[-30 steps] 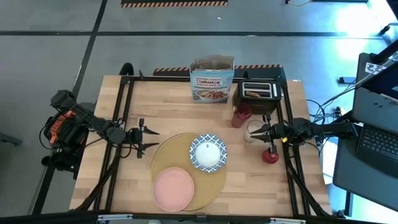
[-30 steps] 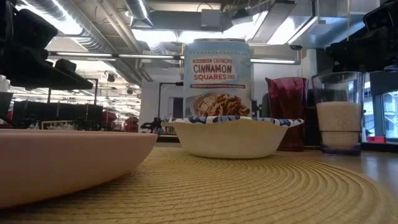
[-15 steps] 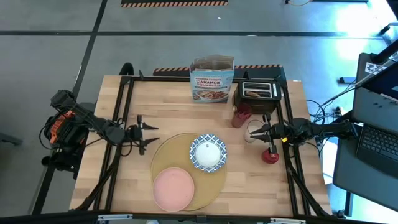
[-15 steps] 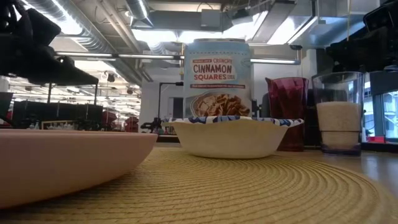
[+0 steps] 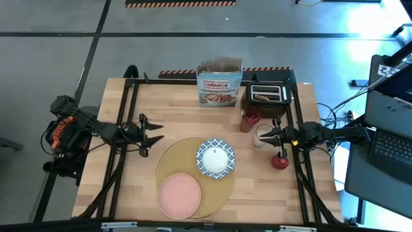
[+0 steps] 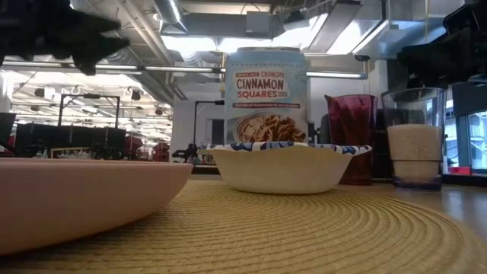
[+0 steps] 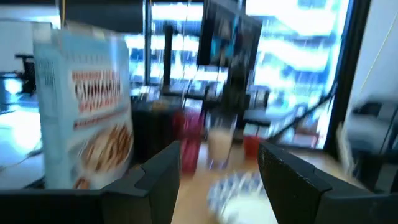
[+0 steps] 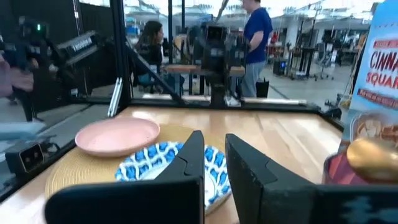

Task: Arrange a breakfast setting
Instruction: Pour the cereal from the cereal box into the white pattern bowl

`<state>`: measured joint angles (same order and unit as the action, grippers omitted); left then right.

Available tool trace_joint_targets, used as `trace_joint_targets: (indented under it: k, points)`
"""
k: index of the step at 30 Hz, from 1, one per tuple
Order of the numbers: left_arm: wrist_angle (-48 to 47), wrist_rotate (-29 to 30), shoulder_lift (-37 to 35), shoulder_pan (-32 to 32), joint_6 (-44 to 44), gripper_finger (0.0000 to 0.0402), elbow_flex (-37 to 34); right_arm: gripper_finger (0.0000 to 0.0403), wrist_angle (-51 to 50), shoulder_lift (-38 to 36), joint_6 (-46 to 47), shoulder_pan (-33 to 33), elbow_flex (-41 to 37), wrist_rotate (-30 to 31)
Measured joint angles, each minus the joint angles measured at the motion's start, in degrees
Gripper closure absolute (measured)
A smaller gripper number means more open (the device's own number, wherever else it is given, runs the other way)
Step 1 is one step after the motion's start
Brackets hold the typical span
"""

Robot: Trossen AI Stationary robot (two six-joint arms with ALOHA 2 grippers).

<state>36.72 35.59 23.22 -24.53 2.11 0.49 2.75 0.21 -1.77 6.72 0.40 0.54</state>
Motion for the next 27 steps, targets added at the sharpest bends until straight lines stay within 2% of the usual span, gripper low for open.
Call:
trace_joint_targets:
  k: [3,7,12,14,20,22,24,27]
  points:
    - [5.45,-3.31,0.0,1.93,0.04,0.02,0.0,0.0365,-0.07,0.03,-0.01,0.01,0.0,-0.02]
    - [5.21,-10.27,0.15,4.78,0.06,0.02,0.0,0.0365,0.85,0.02,-0.21,0.02,0.0,3.05]
    - [5.94,-20.67,3.29,8.1,6.07,0.02,0.0,0.0365,7.71,0.02,-0.16,0.02,0.0,22.24]
    - [8.07,-23.36,4.7,9.13,8.03,0.02,0.0,0.0365,11.05,0.0,-0.14,0.0,0.0,25.85]
    - [14.14,-31.07,6.83,9.78,7.66,0.02,0.0,0.0365,17.11,0.03,-1.85,0.0,0.0,21.88]
    - [16.0,-32.01,6.83,9.79,7.68,0.02,0.0,0.0365,18.38,0.02,-1.63,0.0,0.0,19.72]
    - [18.27,-29.14,6.8,9.78,8.32,0.02,0.0,0.0365,19.25,0.02,-1.67,0.0,0.0,17.36]
    - [26.03,-21.73,6.82,9.85,12.32,0.02,0.18,0.0365,23.46,0.04,-3.87,0.0,0.0,13.93]
